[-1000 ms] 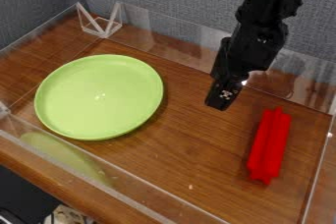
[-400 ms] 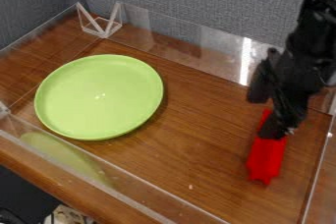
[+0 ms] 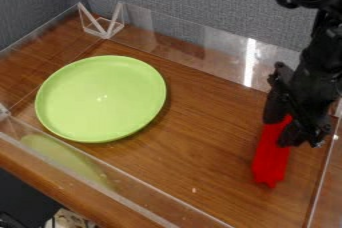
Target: Move the red object from the green plate to the table
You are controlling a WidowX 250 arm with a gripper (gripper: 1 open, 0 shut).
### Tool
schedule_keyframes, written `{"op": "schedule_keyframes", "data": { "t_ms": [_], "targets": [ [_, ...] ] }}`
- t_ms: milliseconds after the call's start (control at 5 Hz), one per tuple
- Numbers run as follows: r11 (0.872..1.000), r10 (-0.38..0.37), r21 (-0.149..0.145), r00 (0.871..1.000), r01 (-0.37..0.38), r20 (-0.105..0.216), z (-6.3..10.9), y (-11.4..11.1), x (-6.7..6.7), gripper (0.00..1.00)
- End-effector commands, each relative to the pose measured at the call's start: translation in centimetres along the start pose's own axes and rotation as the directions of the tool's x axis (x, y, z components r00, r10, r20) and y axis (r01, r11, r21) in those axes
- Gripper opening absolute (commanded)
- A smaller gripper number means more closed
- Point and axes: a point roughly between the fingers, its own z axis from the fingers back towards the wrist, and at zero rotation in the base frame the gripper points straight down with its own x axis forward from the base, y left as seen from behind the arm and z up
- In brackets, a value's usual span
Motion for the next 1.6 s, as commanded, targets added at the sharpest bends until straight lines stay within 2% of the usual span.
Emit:
{"op": "schedule_keyframes", "data": {
  "t_ms": [0,200,400,600,800,1000,1200,1400],
  "targets": [
    [0.994,0.106,-0.012,0.992,-0.106,0.066,2.2,0.4,0.1,1.00],
    [0.982,0.188,-0.028,0.979,-0.187,0.081,3.6,0.0,-0.2,1.00],
    [0.958,0.287,-0.054,0.954,-0.283,0.089,3.2,-0.8,-1.2,1.00],
    [0.926,0.377,-0.071,0.921,-0.371,0.101,3.1,-1.8,-1.8,1.00],
    [0.885,0.466,-0.085,0.877,-0.458,0.117,2.9,-2.6,-2.0,1.00],
    [0.840,0.543,-0.107,0.830,-0.532,0.131,3.7,-3.0,-1.5,1.00],
    [0.805,0.593,-0.132,0.793,-0.579,0.141,4.4,-3.3,-1.0,1.00],
    [0.794,0.607,-0.154,0.780,-0.588,0.150,5.0,-2.5,-1.4,1.00]
  ]
}}
